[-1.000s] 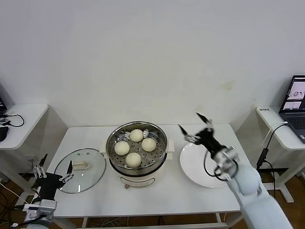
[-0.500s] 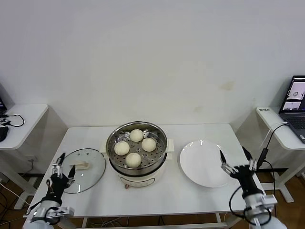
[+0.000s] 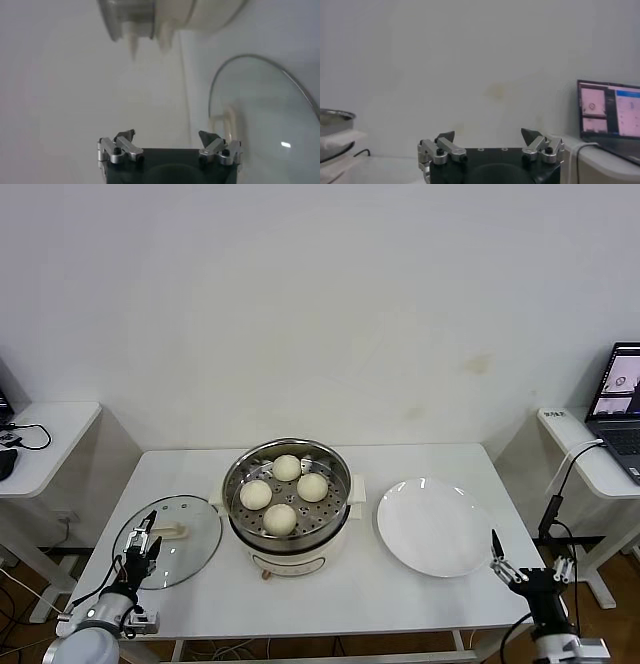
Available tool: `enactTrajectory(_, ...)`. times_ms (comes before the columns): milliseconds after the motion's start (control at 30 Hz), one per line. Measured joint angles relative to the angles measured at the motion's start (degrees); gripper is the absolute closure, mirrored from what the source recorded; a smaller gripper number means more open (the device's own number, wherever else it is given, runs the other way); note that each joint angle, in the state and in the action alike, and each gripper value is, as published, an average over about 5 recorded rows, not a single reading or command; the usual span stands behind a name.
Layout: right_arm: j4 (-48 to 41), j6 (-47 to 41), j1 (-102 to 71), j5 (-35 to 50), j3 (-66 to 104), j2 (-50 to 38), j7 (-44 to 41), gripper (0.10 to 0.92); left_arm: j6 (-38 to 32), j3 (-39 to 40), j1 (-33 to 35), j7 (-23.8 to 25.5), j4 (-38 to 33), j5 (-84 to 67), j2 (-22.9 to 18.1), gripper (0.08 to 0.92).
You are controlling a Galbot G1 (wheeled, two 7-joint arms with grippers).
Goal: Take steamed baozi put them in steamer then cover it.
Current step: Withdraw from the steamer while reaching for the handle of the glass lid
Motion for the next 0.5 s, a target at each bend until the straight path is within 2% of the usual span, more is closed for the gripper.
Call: enactTrajectory(500,0.9,0.2,-2.1,-0.1,0.3,1.4,0.0,0.203,-0.5,2.5,-6.6,0.5,8.4,2.3,0.3,0.177)
